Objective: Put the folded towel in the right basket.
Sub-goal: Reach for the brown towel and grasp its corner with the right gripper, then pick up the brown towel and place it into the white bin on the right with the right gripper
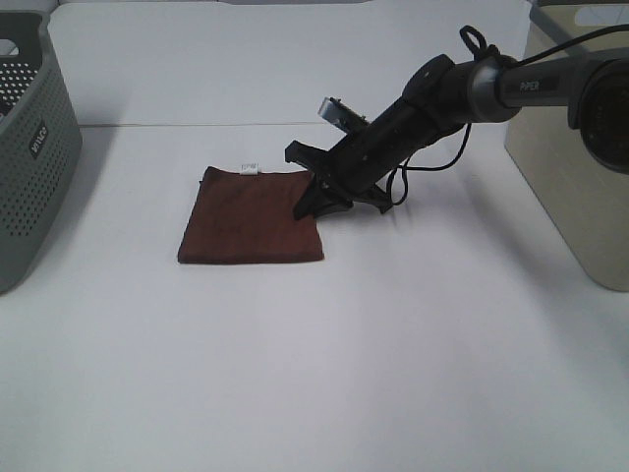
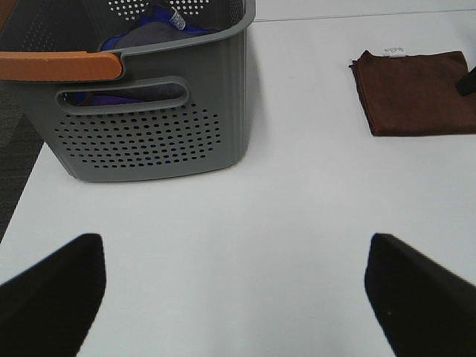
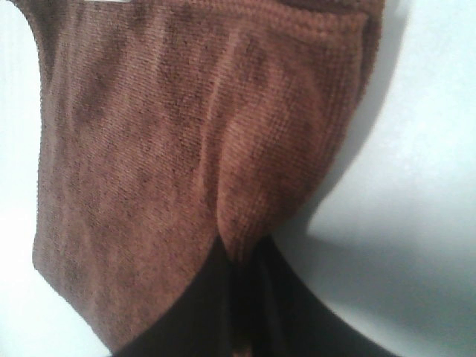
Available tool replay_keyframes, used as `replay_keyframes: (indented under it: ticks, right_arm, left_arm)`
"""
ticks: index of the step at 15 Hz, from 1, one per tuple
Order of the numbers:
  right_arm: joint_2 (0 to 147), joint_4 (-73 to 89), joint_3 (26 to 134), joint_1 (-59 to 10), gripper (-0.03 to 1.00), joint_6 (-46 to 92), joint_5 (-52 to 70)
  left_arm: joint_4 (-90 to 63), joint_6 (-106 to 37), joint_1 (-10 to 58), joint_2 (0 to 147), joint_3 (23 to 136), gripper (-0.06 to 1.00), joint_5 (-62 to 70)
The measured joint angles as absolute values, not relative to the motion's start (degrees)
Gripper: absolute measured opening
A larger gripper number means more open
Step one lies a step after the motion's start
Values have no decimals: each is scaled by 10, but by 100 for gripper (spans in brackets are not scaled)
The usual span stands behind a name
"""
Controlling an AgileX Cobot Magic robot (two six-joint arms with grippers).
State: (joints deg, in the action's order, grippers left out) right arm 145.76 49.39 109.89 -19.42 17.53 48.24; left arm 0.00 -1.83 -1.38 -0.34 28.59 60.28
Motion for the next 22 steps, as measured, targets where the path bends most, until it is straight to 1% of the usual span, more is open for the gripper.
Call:
replay_keyframes:
  ticks: [2,5,7,11,14,17,20,22]
  right_arm:
    - [1458,497,1104,-194,4,175,496]
    - [1460,495,1145,-194,4,174,572]
    - [1446,466,1164,-194,4,150,602]
    - [1355,338,1177,-194,4,112,642]
    - [1303,249,1215,-194,4,101,693]
    - [1269,139,1257,-194,4,92,695]
    - [1219,17,1265,-191,4,85,696]
    - [1202,-13,1265,-172,4,85,696]
  left_arm:
    - [0,-18,-14,-3,286,88,603]
    - [0,-18,-14,-3,286,88,603]
    - [0,-18,-14,-3,286,88,603]
    - [0,-18,-14,-3,286,88,603]
    - [0,-18,-14,-3,286,88,603]
    - [0,-18,-14,-3,286,88,603]
    - [0,-18,-14,-3,286,88,603]
    - [0,-18,-14,-3,286,88,603]
